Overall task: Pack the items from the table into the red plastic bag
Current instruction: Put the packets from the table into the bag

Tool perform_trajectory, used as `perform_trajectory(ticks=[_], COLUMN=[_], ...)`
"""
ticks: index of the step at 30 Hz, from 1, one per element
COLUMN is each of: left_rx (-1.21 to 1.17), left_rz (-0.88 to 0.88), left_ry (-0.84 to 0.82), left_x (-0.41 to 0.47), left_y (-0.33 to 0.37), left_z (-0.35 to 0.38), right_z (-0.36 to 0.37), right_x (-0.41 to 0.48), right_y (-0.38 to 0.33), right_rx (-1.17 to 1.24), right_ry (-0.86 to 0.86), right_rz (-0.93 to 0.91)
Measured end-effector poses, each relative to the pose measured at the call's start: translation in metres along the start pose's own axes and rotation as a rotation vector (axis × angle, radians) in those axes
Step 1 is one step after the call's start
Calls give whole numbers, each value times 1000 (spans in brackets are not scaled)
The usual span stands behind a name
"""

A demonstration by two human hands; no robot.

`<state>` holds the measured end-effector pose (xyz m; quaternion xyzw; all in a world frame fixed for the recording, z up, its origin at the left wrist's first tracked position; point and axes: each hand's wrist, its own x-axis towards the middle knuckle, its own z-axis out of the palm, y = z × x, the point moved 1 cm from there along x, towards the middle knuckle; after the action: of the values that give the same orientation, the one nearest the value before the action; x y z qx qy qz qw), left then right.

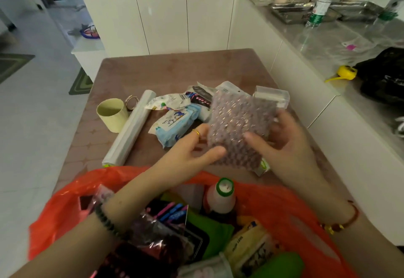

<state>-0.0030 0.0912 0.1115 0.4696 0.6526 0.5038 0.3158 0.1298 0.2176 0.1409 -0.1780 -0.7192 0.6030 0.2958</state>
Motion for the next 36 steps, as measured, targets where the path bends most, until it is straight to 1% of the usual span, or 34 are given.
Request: perform_trajectory(ticks=[2, 3, 5, 6, 7, 8, 9, 11, 13, 15, 18, 21, 24, 25, 27, 28, 29, 30, 31, 33, 34, 36], left_rx=[377, 576, 921, 1041, 1106, 1110, 1067, 854, 689, 617, 545, 495, 474, 462, 442, 424, 404, 382, 368, 384, 390, 373], left_rz=[-73, -127, -230, -244, -232, -219, -198, -146, -94, -59, -15, -11, -6, -10, -24, -34, -46, -61, -81, -95, -108, -132], left_ry=[-112, -158, -238, -252, -236, -191, -120, 44, 122, 140, 183, 208, 214, 213, 185, 149, 104, 62, 31, 25, 39, 83], left_x=[-13, -16, -24, -27, -29, -30, -29, -26, -22, -20, -21, -23, -23, -23, -24, -24, -24, -25, -25, -23, -21, -13], left_y=[-15, -24, -37, -42, -45, -46, -47, -44, -36, -33, -30, -30, -30, -30, -31, -32, -32, -33, -32, -33, -33, -32], left_z=[-16, -24, -36, -40, -41, -41, -41, -43, -42, -42, -41, -42, -43, -43, -45, -45, -46, -47, -48, -53, -56, -61], right_z=[-1, -2, 6, 11, 17, 22, 27, 37, 48, 58, 62, 54, 42, 38, 31, 25, 17, 11, 5, -7, -14, -24], right_x=[-15, -23, -46, -59, -70, -80, -90, -107, -117, -121, -121, -123, -127, -129, -128, -126, -124, -119, -113, -98, -88, -63], right_y=[-15, -21, -29, -28, -22, -15, -5, 15, 30, 40, 49, 53, 55, 55, 55, 53, 50, 45, 38, 19, 11, 2], right_rx=[60, 44, -47, -111, -192, -283, -379, -555, -716, -869, -1077, -1162, -1183, -1200, -1252, -1219, -1146, -1058, -927, -619, -503, -390], right_ry=[94, 111, 87, 50, 6, -46, -96, -176, -231, -259, -296, -286, -291, -337, -483, -554, -644, -692, -667, -443, -319, -121], right_rz=[-112, -169, -264, -301, -342, -382, -419, -467, -471, -444, -342, -272, -162, -137, -127, -80, 33, 116, 147, 162, 141, 101])
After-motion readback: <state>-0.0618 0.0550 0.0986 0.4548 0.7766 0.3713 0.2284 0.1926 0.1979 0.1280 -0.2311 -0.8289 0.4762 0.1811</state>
